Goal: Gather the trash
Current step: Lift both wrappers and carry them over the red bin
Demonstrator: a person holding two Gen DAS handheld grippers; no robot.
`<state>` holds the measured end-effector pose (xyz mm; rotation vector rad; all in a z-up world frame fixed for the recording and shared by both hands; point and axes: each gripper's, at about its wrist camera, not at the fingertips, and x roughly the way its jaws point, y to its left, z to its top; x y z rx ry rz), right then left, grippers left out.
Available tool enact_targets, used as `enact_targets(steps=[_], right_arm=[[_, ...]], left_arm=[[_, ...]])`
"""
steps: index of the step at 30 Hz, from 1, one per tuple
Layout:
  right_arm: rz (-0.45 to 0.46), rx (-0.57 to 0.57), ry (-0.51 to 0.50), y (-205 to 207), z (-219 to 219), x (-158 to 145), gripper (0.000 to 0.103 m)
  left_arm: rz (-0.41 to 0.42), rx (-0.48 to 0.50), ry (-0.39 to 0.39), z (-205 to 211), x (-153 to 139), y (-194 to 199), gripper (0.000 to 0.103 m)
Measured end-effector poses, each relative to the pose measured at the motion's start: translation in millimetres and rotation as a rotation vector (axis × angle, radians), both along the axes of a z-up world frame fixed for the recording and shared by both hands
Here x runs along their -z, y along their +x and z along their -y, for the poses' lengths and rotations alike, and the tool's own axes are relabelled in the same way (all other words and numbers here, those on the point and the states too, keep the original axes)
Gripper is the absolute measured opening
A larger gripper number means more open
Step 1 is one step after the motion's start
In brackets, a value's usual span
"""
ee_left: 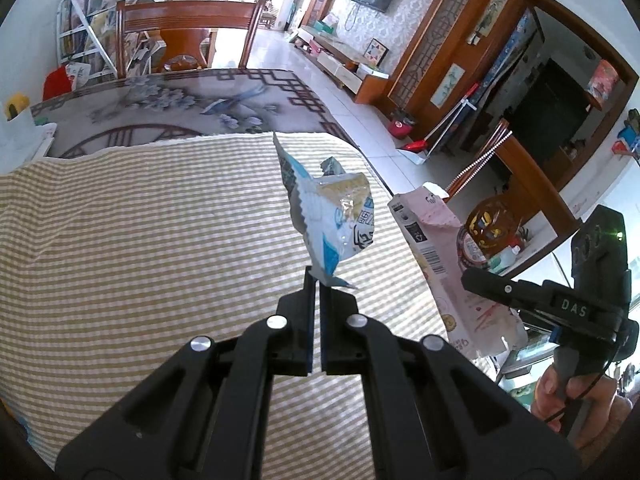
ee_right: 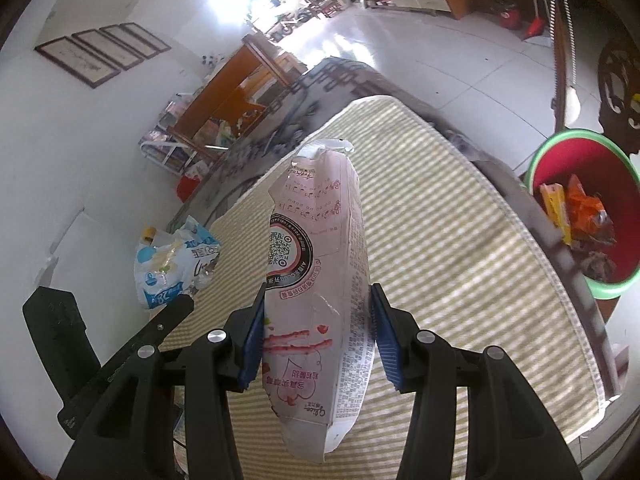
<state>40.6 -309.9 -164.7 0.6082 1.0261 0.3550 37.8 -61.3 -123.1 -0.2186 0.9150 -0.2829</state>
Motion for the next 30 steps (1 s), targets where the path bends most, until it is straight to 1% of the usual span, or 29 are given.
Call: enact_targets(steps=[9, 21, 30], right_arm=[[-0.040, 0.017, 0.017, 3, 28, 11, 0.047], [-0.053, 0.016, 0.017, 14, 58, 16, 0.047], [-0.068, 0.040, 0.043, 22, 94, 24, 0.047]], left_arm=[[-0.009, -0.007, 0.004, 21, 3, 3, 0.001], [-0.028, 0.005, 0.001, 55, 10, 11, 0.001], [-0.041, 0.028, 0.013, 88, 16, 24, 0.001]])
